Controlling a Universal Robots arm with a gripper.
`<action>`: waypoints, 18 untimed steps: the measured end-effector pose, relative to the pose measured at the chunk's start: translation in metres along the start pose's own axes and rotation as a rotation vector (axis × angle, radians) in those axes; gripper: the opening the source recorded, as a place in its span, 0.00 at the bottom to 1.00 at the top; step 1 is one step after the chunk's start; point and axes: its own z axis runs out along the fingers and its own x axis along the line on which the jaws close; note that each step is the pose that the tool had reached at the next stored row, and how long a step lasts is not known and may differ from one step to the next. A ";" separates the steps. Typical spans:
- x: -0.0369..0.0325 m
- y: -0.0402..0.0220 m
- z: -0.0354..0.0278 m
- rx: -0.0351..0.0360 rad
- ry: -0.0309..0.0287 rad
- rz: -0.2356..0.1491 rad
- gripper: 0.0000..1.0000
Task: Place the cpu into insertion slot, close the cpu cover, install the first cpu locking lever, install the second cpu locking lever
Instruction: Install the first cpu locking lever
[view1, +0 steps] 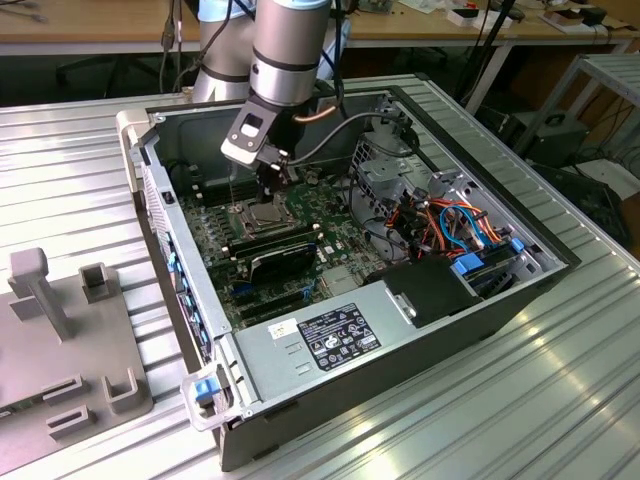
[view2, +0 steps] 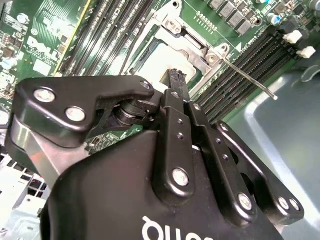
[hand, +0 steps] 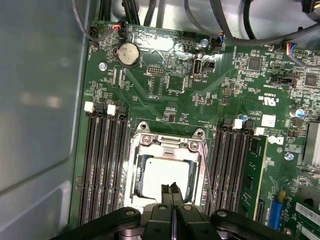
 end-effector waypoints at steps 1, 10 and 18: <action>0.0000 0.0000 -0.0029 0.0000 0.0000 0.000 0.11; -0.0002 -0.0001 -0.0129 -0.0008 -0.0005 -0.049 0.11; -0.0003 0.0005 -0.0130 -0.0046 -0.0027 -0.264 0.11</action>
